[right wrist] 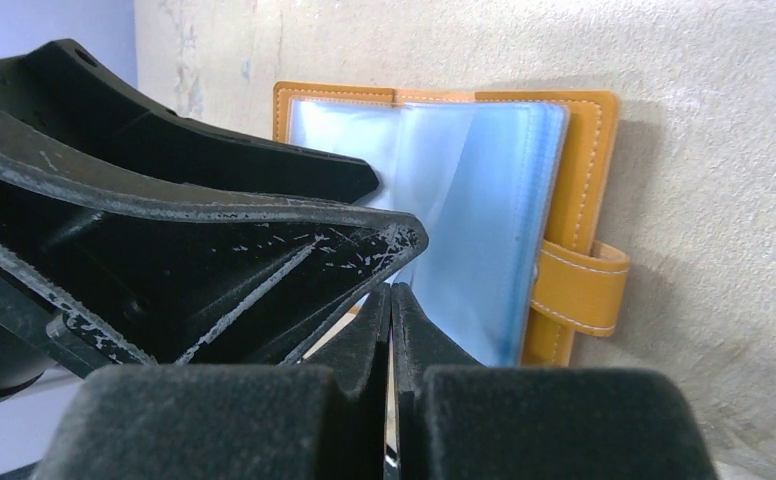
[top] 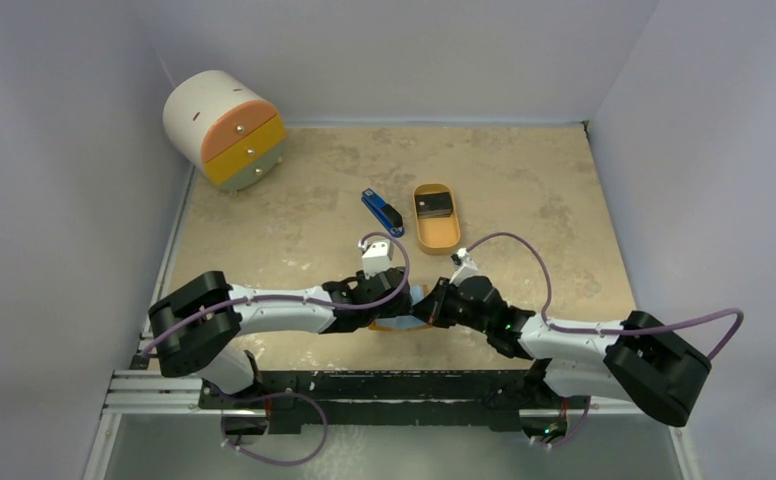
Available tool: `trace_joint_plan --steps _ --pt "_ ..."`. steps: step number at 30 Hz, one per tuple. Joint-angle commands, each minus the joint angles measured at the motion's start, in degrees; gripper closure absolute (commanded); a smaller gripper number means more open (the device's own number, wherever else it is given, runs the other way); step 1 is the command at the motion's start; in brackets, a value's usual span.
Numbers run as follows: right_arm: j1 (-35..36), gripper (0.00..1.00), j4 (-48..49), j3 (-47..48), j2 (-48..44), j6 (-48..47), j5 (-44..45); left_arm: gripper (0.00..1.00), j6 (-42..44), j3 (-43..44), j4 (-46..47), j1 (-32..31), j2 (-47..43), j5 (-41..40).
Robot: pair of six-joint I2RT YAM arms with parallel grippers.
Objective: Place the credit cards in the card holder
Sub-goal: Turn over the card slot in the card holder.
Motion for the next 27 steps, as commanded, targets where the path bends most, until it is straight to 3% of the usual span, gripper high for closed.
trace_joint_plan --steps 1,11,13,22,23,27 --pt "-0.01 1.00 4.22 2.00 0.53 -1.92 -1.97 0.42 0.64 2.13 1.48 -0.21 -1.02 -0.94" --pt "-0.04 1.00 6.14 2.06 2.14 -2.33 -3.40 0.41 0.32 1.06 2.38 -0.24 -1.76 -0.95" --pt "-0.02 1.00 6.14 2.08 2.13 -2.44 -3.40 0.47 0.19 1.02 2.27 -0.24 -0.97 -0.77" --pt "-0.01 1.00 6.00 1.24 -0.45 -2.41 -3.81 0.90 -0.03 0.72 -0.12 -0.18 0.64 -2.59" --pt "-0.04 0.98 5.50 1.35 -1.05 -2.41 -3.88 0.94 -0.03 0.82 -0.65 -0.20 0.75 -3.11" --pt "-0.02 0.75 2.38 0.41 -4.37 -2.05 -3.41 1.00 -0.03 0.91 -2.80 -0.22 0.74 -4.96"
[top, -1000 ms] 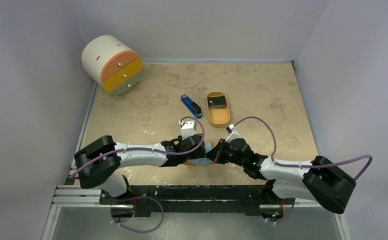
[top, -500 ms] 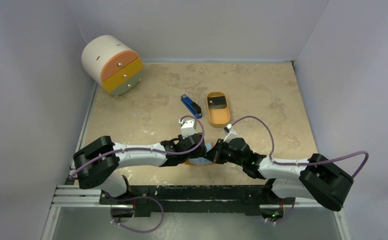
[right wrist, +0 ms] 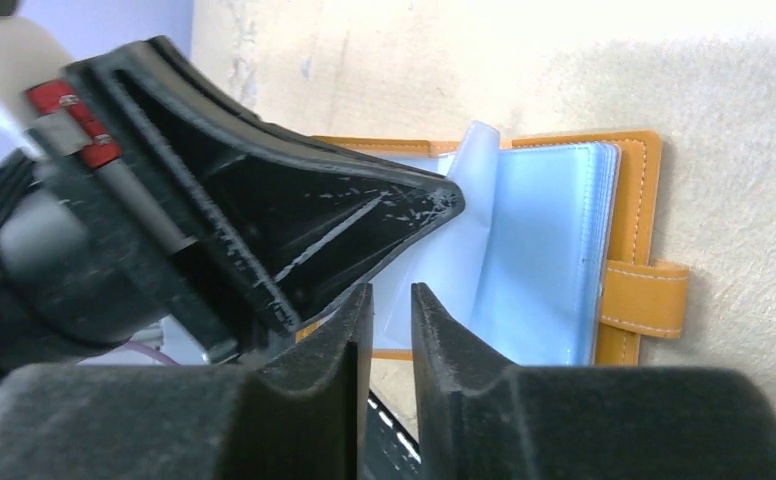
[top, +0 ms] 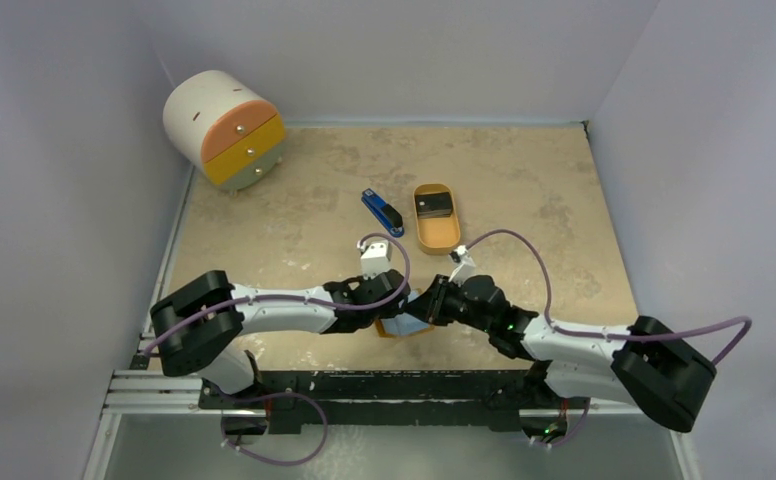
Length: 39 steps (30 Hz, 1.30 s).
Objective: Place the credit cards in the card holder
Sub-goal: Turn over the card slot in the card holder.
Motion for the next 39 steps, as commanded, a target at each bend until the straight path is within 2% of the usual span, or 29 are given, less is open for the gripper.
trace_joint_plan --steps 1,4,7,9,14,25,33,39 --pt "-0.03 0.71 -1.36 -0.19 -4.58 -0.30 -0.44 1.00 0.21 0.57 -2.23 -0.20 0.01 -3.75" --pt "-0.04 0.68 -3.97 -1.72 -7.69 1.34 0.64 1.00 0.23 -0.37 -2.01 -0.24 -1.32 -4.12" --pt "-0.02 0.72 -6.84 -1.31 -8.42 2.83 2.31 1.00 0.76 -1.36 -1.44 -0.24 -2.75 -3.85" --pt "-0.02 0.76 -8.00 0.51 -6.71 1.99 2.04 1.00 1.39 -2.40 -0.67 -0.19 -3.97 -3.29" --pt "-0.05 0.80 -8.29 5.13 0.52 1.84 0.59 1.00 3.36 -5.27 1.17 -0.23 -7.56 -1.64" --pt "-0.04 0.80 -6.21 8.54 11.92 3.50 1.22 1.00 2.57 -10.93 -0.95 -0.24 -13.25 -1.16" --pt "-0.04 0.81 -7.65 9.73 14.91 3.36 4.01 1.00 -0.75 -14.30 -5.70 -0.24 -17.81 -2.96" --pt "-0.01 0.82 -9.29 10.41 15.52 3.09 4.43 0.84 -1.60 -13.32 -10.34 -0.24 -22.67 -4.52"
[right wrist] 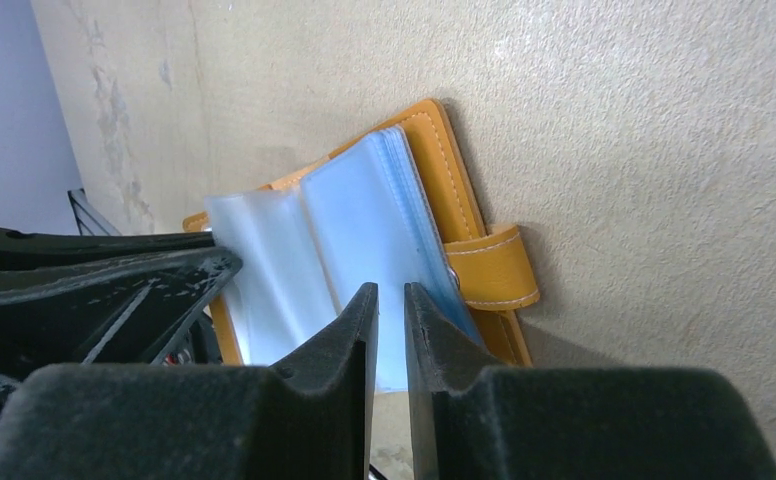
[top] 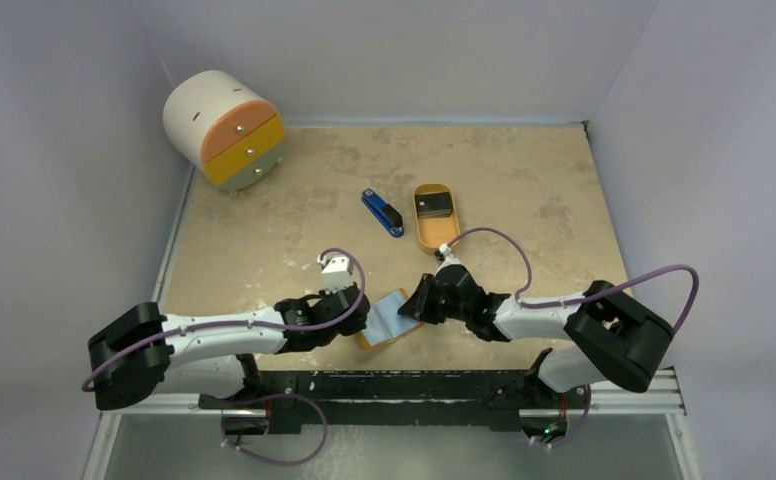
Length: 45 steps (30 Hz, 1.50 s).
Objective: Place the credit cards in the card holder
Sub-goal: Turn over the card slot in the card holder.
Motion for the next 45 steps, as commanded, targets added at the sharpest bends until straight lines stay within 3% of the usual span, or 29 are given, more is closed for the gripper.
trace_joint_plan --steps 1,7,11,16,21,29,36,45 --pt "-0.03 0.82 -2.06 1.76 0.50 -0.57 3.25 0.81 -1.35 1.96 -5.24 -0.24 -4.75 -3.44" --pt "-0.03 0.82 -3.27 2.37 0.83 -0.78 3.27 0.74 -0.81 8.74 -10.35 -0.23 -10.57 -5.97" --pt "-0.01 0.82 -3.61 2.66 1.12 -0.77 3.31 0.74 -0.49 12.19 -7.11 -0.20 -10.91 -3.61" --pt "-0.03 0.83 -4.02 2.94 1.41 -0.86 3.27 0.78 -0.12 14.44 4.24 -0.24 -4.86 2.26" --pt "-0.07 0.83 -3.64 2.97 2.08 -0.87 3.79 0.87 0.16 18.85 7.25 -0.29 5.86 6.18" --pt "0.00 0.80 3.78 0.30 0.00 -1.72 1.44 0.92 -1.77 18.18 9.03 -0.24 10.56 6.68" --pt "0.06 0.71 9.31 -1.41 -1.30 -3.58 -1.15 0.93 -4.46 14.41 4.68 -0.15 5.04 -0.34" --pt "0.01 0.70 8.64 -1.46 0.19 -2.79 -0.88 0.93 -9.45 7.37 -4.32 0.10 0.14 -4.88"
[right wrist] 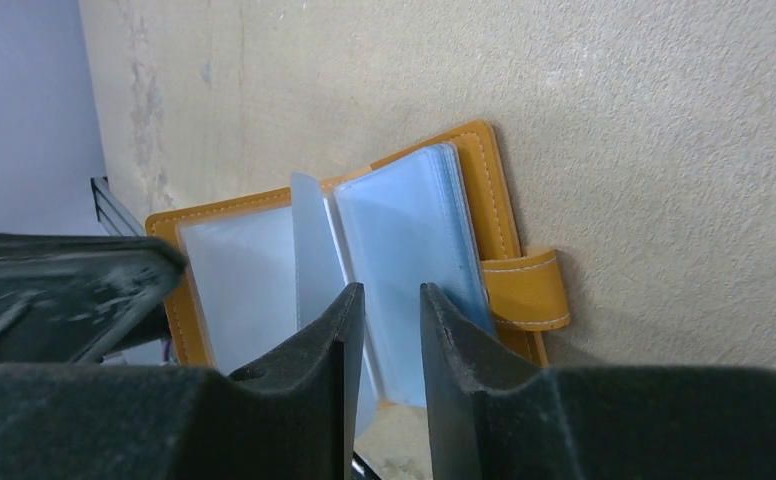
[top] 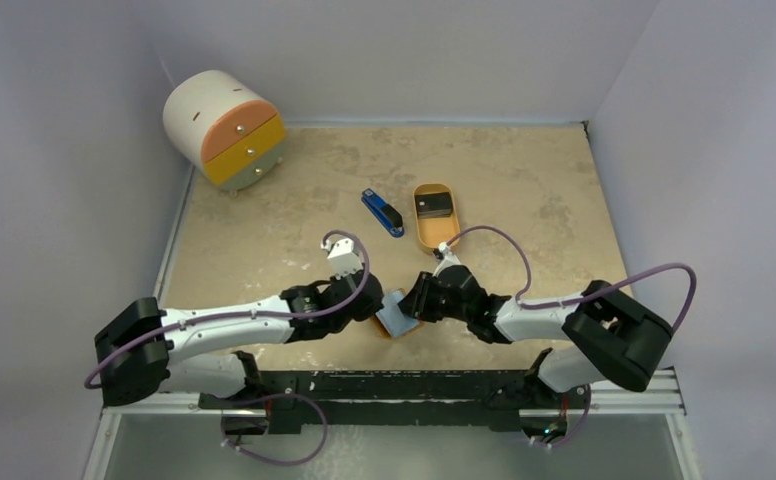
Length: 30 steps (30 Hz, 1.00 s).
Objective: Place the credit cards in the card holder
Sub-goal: Turn over the card slot in the card holder.
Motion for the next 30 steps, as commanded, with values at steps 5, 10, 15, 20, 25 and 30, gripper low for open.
trace_joint_plan --steps 5,10,15,20,25,30 --pt "0.05 0.70 2.43 -0.27 -0.09 -0.74 -0.34 0.96 -4.12 -6.63 -2.43 0.54 0.76 -2.77" --pt "0.00 0.71 1.93 -1.53 -1.14 -0.32 -0.13 0.99 -2.74 -7.40 1.28 0.80 4.47 -2.02" --pt "0.19 0.71 1.24 -3.41 -3.04 0.22 0.47 1.00 1.80 -6.82 8.51 1.12 8.94 -0.88" --pt "0.32 0.71 -0.74 -5.83 -7.58 1.10 2.07 1.00 7.30 -3.02 15.98 1.25 15.74 1.78" --pt "0.31 0.71 -4.73 -7.91 -13.35 1.52 3.87 1.00 11.04 2.39 19.51 1.25 22.22 5.36" --pt "0.27 0.71 -7.91 -9.32 -17.10 2.38 5.39 1.00 12.23 6.42 20.50 1.25 26.05 7.43"
